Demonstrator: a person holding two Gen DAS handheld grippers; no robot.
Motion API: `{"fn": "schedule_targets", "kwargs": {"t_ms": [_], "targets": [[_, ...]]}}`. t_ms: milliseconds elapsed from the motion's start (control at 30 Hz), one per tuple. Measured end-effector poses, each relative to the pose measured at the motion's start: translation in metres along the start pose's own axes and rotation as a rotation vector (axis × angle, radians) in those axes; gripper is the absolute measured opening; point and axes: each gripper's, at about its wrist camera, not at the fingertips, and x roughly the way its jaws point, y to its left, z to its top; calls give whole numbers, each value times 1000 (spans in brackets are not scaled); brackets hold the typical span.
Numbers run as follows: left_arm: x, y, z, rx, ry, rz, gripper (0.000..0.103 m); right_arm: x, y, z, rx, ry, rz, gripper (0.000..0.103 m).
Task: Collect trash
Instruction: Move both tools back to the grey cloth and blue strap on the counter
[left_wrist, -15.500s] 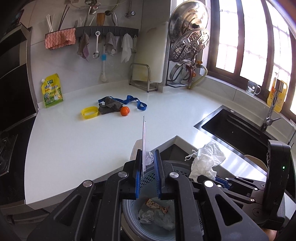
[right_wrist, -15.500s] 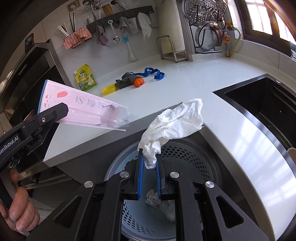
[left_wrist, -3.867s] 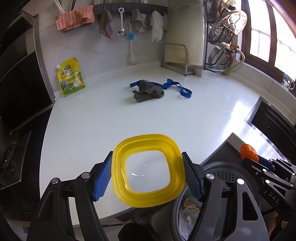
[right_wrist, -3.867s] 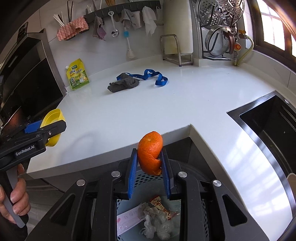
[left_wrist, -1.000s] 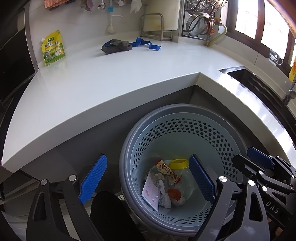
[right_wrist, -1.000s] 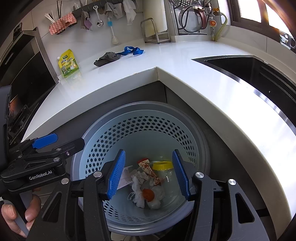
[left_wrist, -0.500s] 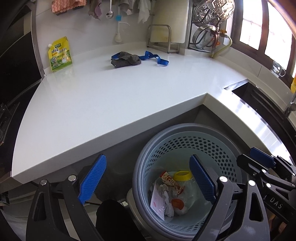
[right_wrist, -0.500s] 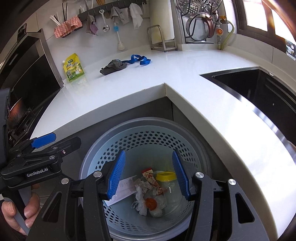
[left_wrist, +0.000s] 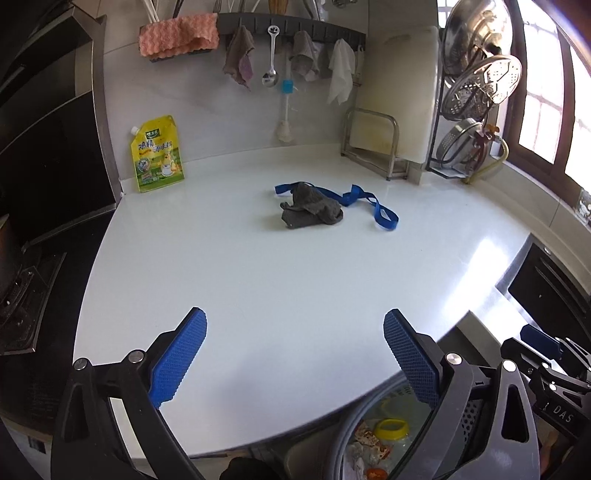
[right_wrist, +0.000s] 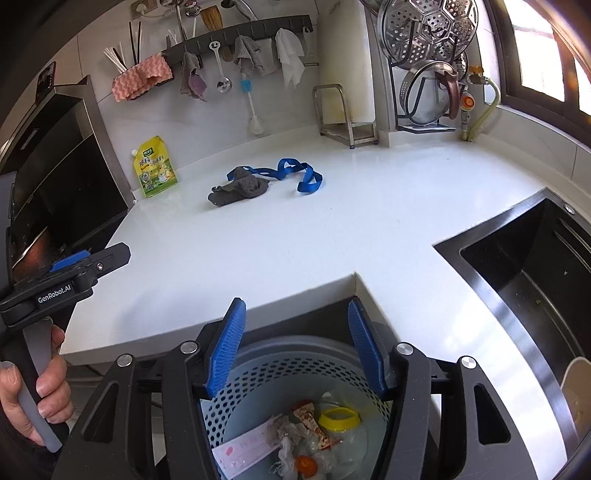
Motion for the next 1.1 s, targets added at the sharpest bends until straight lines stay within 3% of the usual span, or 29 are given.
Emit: {"fn": "schedule_targets", "kwargs": {"t_ms": [167,567,900,1100], "targets": [[26,10,30,-19,-6,28,96,27,-2,39,14,-5,46,61],[97,18,94,-17,-5,100,96,124,-1,136,-23,44,60,66],[155,22,106,-23,68,110,96,221,10,181,-99,143,31,67],[174,25,109,-21,79,129,96,250,10,196,-93,162,45,67]]}}
